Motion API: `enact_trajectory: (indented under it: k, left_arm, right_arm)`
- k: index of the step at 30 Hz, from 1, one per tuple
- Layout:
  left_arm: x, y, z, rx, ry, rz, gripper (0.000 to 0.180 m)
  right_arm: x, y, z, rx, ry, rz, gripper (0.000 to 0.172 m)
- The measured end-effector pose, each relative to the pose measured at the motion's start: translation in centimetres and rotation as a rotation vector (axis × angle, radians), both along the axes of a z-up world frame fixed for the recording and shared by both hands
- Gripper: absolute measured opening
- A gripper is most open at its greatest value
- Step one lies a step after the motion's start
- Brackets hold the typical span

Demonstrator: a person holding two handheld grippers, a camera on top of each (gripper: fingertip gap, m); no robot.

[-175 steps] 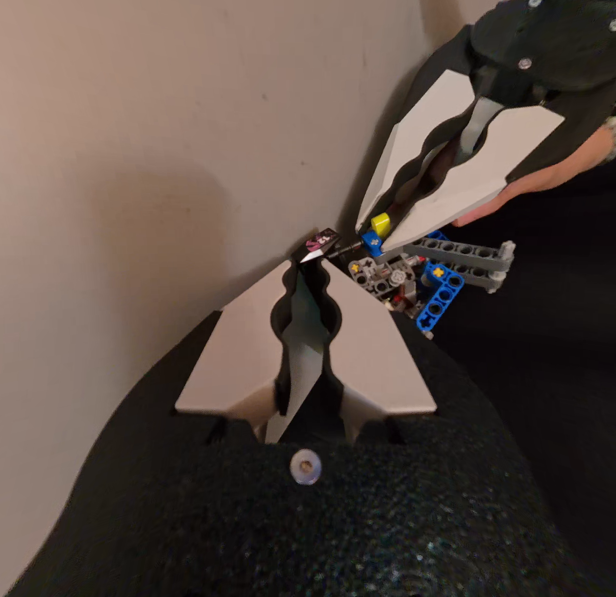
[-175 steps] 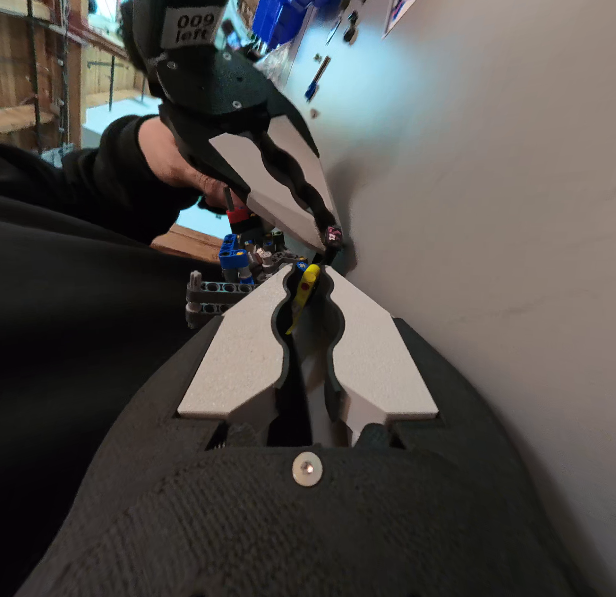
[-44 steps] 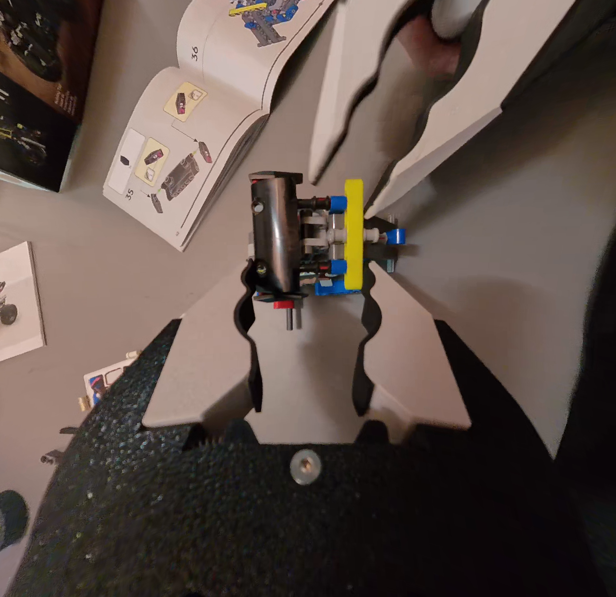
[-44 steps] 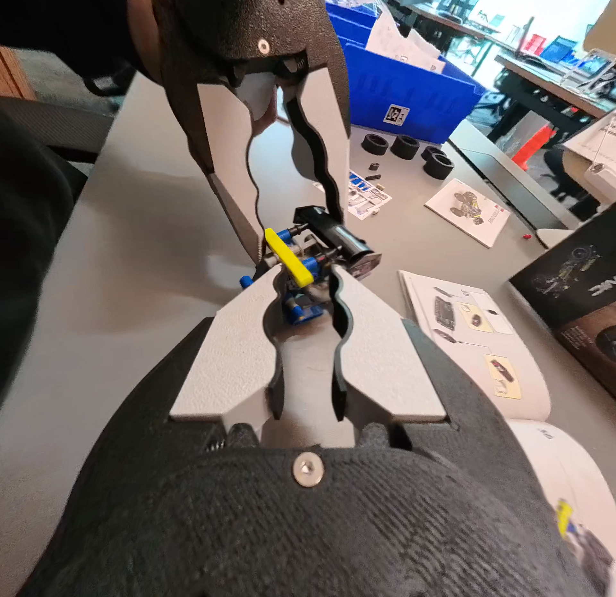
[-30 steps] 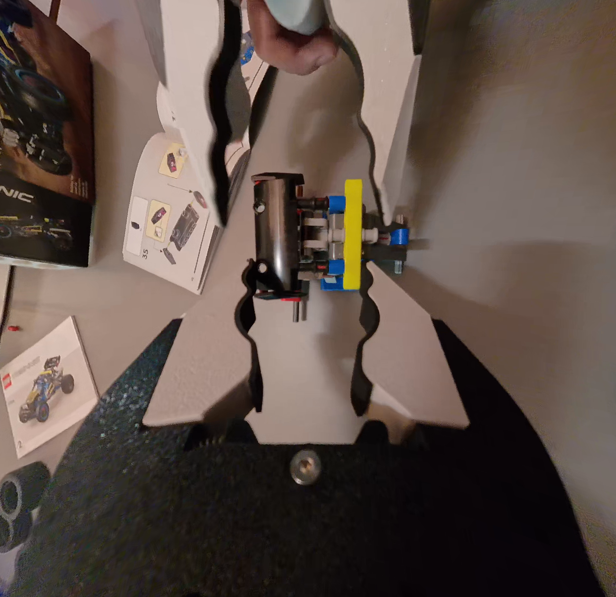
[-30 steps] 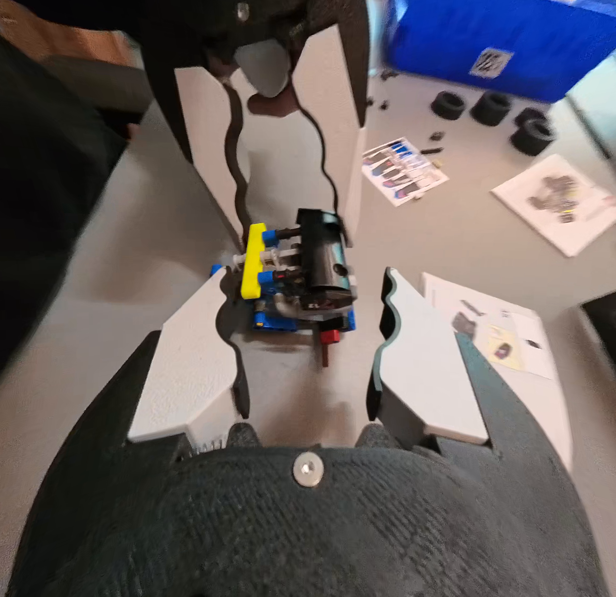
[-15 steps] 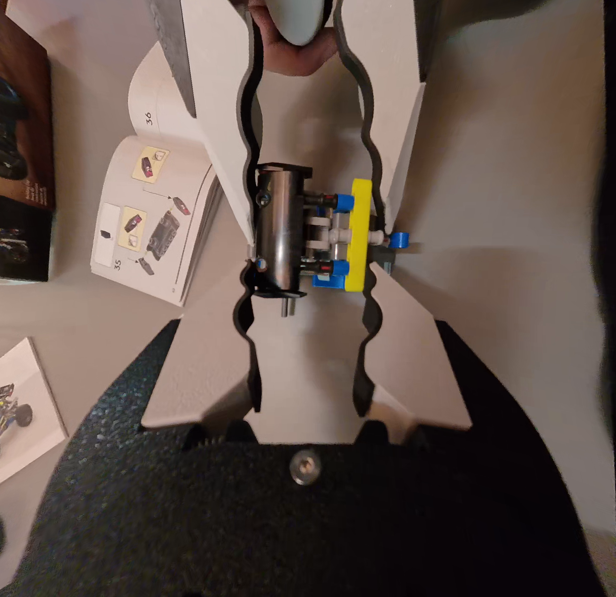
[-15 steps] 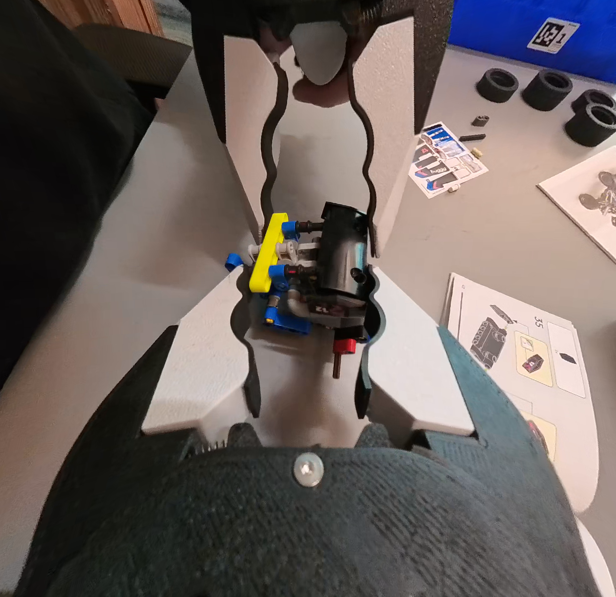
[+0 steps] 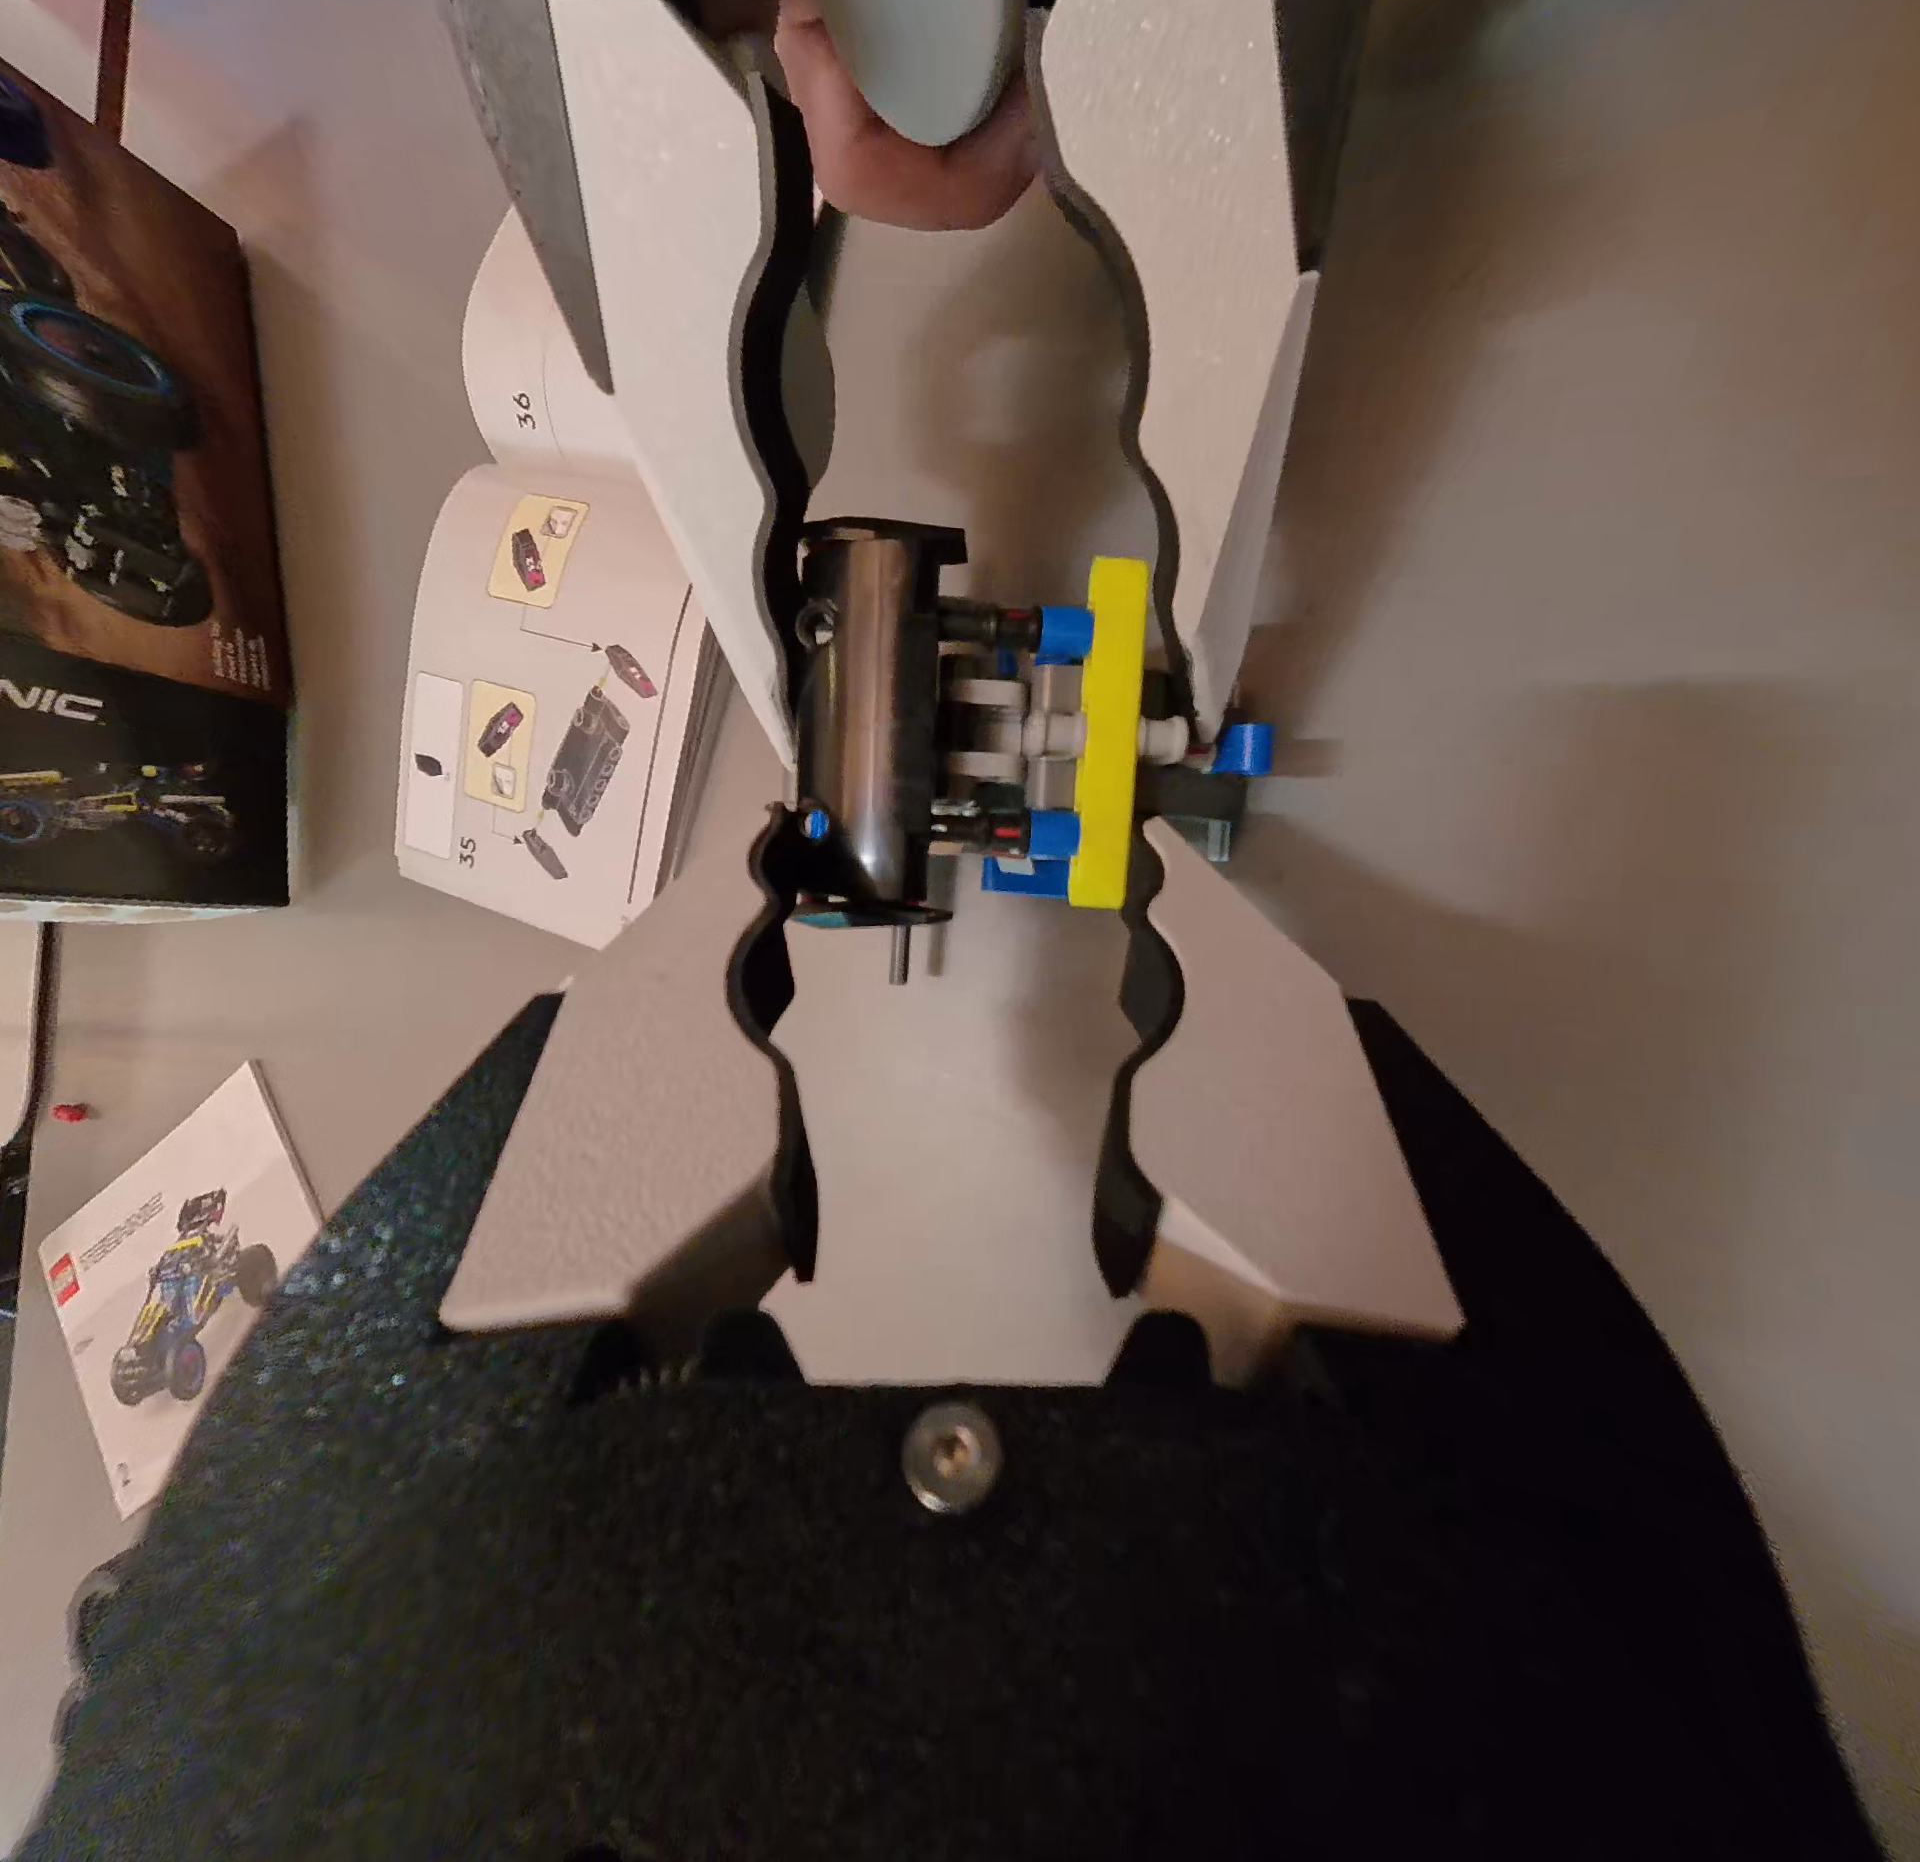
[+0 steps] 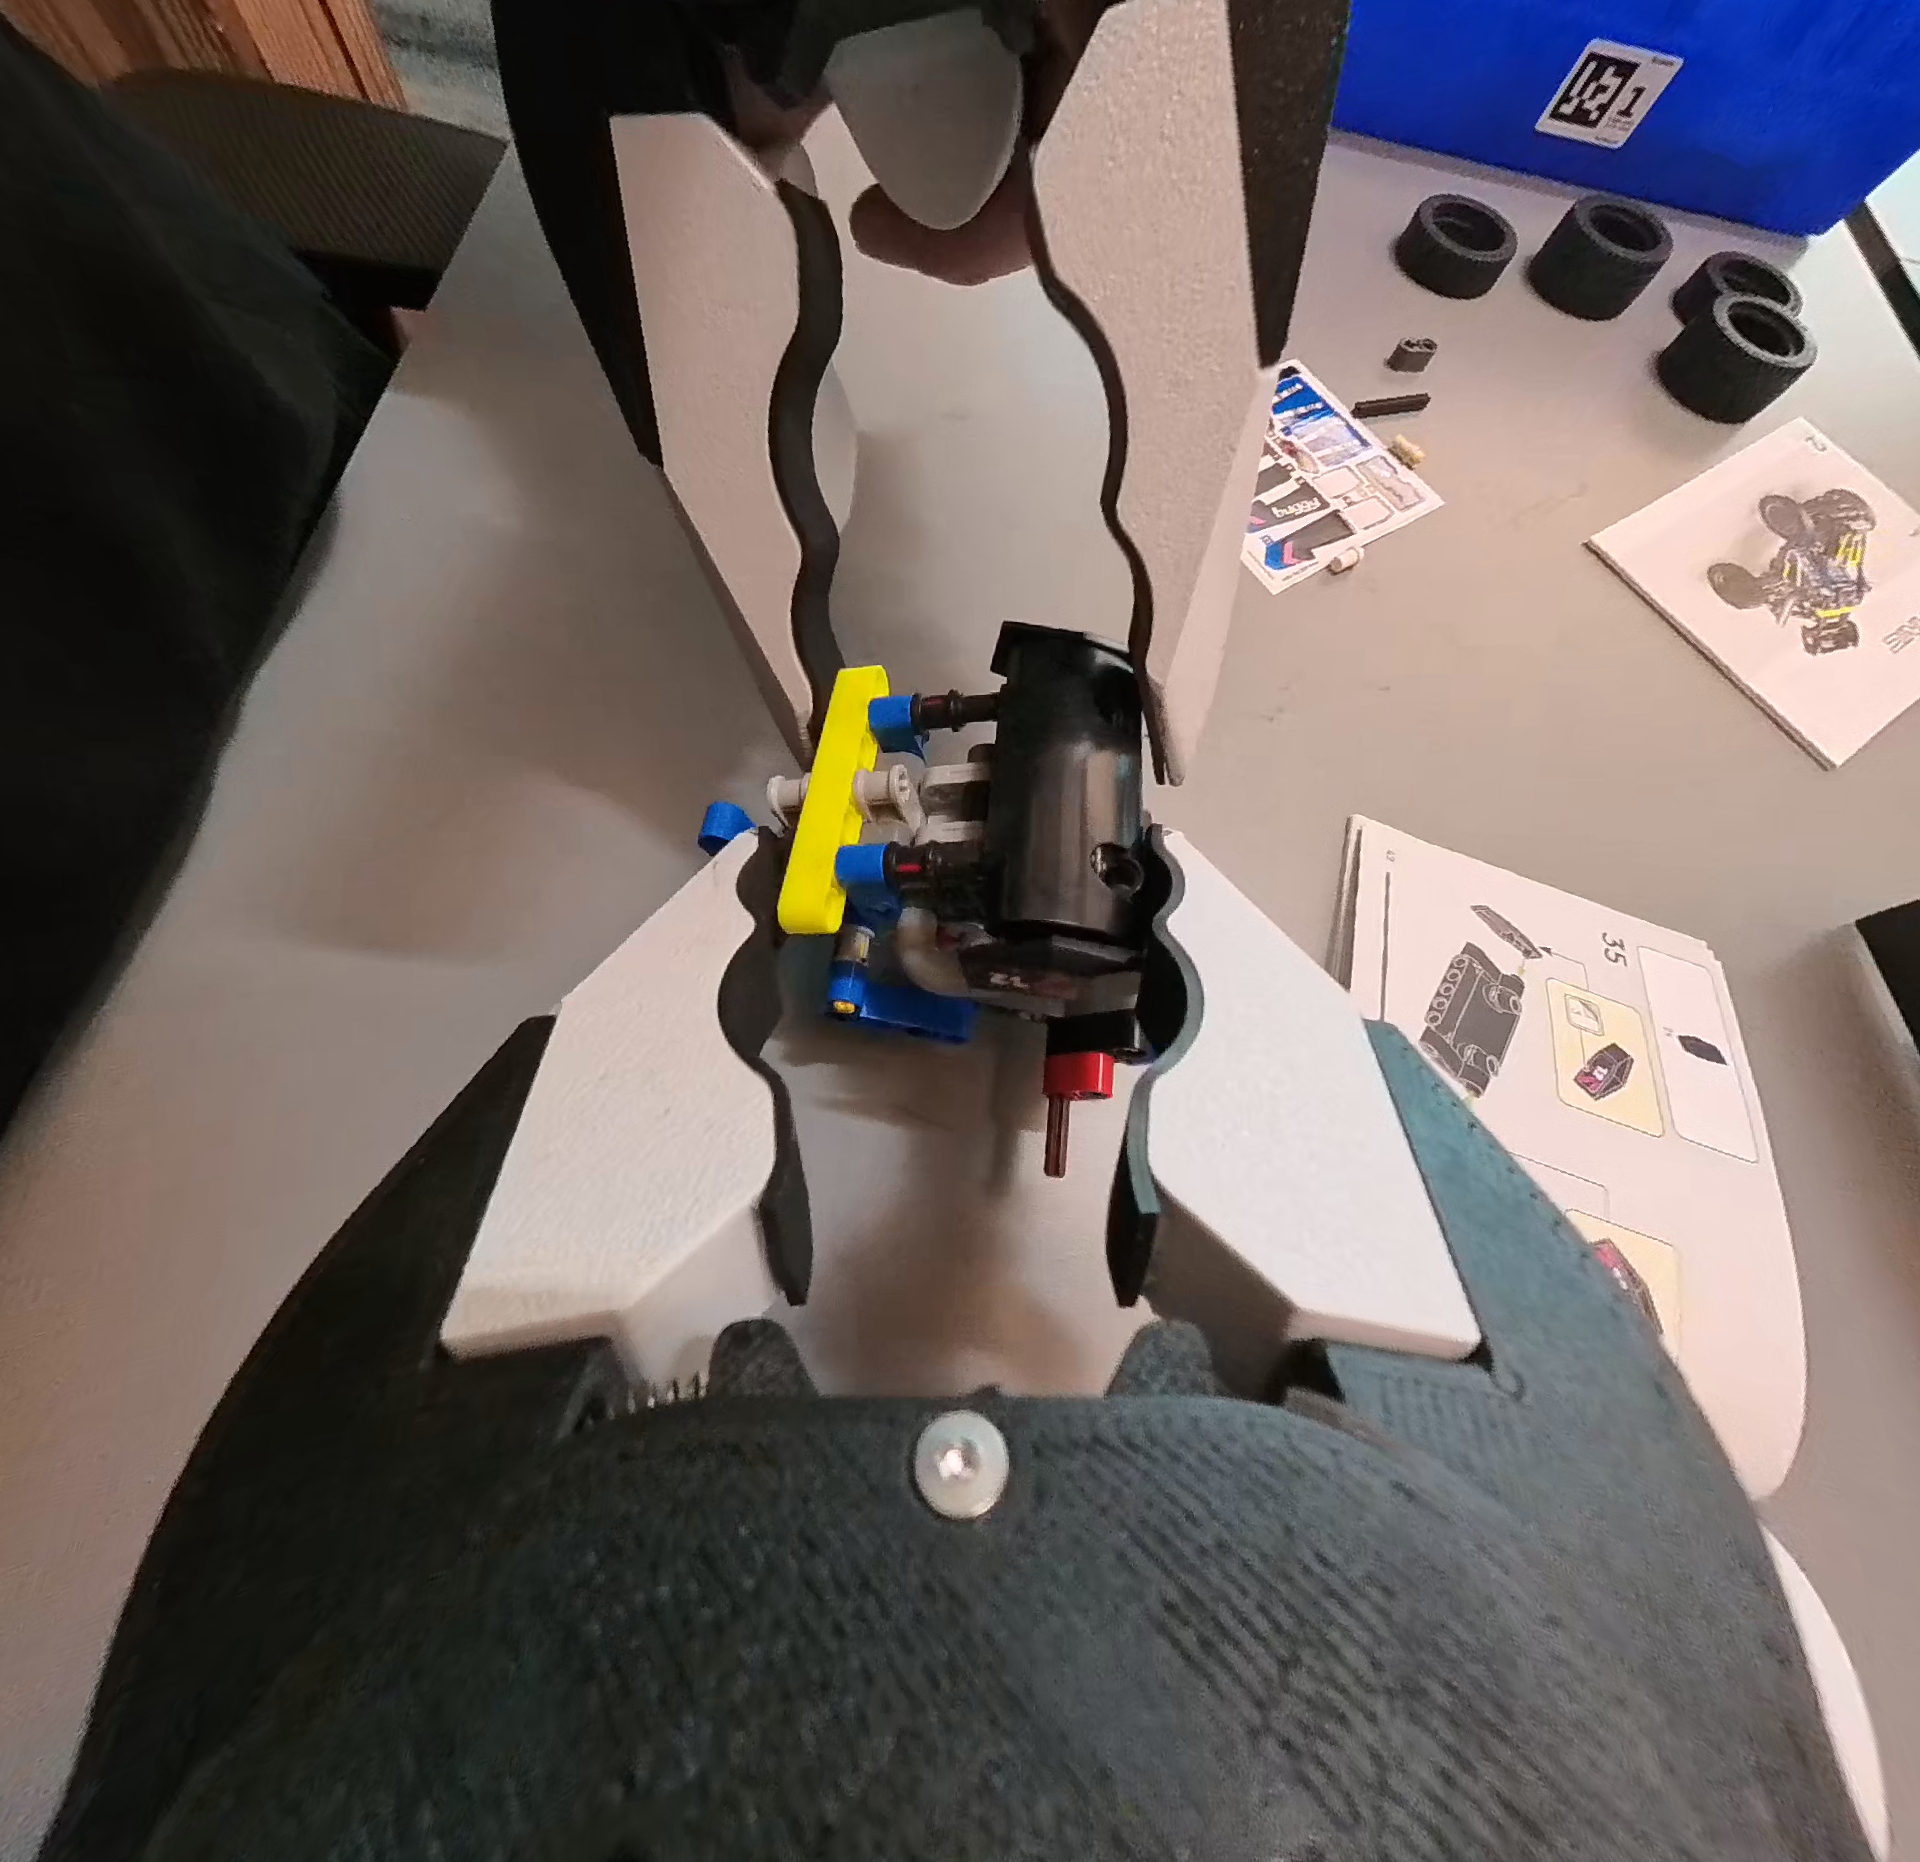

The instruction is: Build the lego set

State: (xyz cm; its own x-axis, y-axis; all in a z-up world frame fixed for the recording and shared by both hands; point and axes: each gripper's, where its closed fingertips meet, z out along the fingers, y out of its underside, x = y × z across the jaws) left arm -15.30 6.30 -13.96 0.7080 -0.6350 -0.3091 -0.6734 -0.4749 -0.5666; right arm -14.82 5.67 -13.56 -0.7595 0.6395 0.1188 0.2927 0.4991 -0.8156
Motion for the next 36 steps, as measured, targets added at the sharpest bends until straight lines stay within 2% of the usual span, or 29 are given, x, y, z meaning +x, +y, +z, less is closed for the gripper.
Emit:
enact_trajectory:
  k: [3,6,9,11,12,13,15,17,21,25,27,29,32,36]
  left_arm:
    - [-0.2,0.0,-0.2,-0.012,-0.024,0.046,0.061]
    - [-0.3,0.1,-0.4,-0.017,-0.098,0.133,0.06]
    - [-0.2,-0.1,-0.3,-0.011,-0.185,0.209,0.06]
    - [0.7,-0.6,0.0,-0.052,-0.307,0.225,0.059]
    - [1.0,-0.8,0.4,-0.079,-0.377,0.228,0.058]
    - [1.2,-0.9,0.9,-0.104,-0.445,0.225,0.059]
    - [1.0,-0.9,2.2,-0.133,-0.541,0.203,0.056]
    - [0.0,-0.3,3.2,-0.139,-0.566,0.173,0.051]
    - [-1.0,1.0,3.1,-0.282,-0.557,0.103,0.038]
    - [0.2,1.2,2.1,-0.475,-0.567,0.038,0.037]
    - [0.9,1.2,1.5,-0.53,-0.553,0.011,0.038]
    - [1.0,1.4,1.0,-0.545,-0.516,0.007,0.026]
    - [0.6,1.7,1.2,-0.511,-0.47,0.041,0.026]
    - [-0.1,2.2,1.4,-0.422,-0.48,0.211,0.026]
  right_arm:
    - [-0.1,0.4,0.0,0.007,0.01,-0.032,0.068]
    - [-0.1,1.6,0.5,-0.037,0.005,-0.177,0.071]
    - [0.7,2.6,0.9,-0.214,-0.044,-0.387,0.06]
    - [1.7,2.4,0.9,-0.407,-0.153,-0.517,0.053]
    - [2.3,1.4,1.2,-0.523,-0.201,-0.525,0.052]
    - [2.9,0.5,1.6,-0.626,-0.237,-0.53,0.043]
    - [3.3,0.0,1.4,-0.69,-0.263,-0.6,0.039]
    - [3.4,0.0,1.1,-0.668,-0.262,-0.66,0.036]
    - [2.9,0.6,1.2,-0.619,-0.201,-0.74,0.027]
    - [3.0,0.4,1.0,-0.617,-0.197,-0.744,0.031]
    - [2.9,0.4,0.9,-0.61,-0.159,-0.743,0.025]
    - [2.8,0.5,0.7,-0.588,-0.133,-0.746,0.014]
    - [2.7,1.3,0.5,-0.562,-0.099,-0.784,0.012]
    - [2.7,3.3,0.5,-0.477,-0.03,-0.883,0.034]
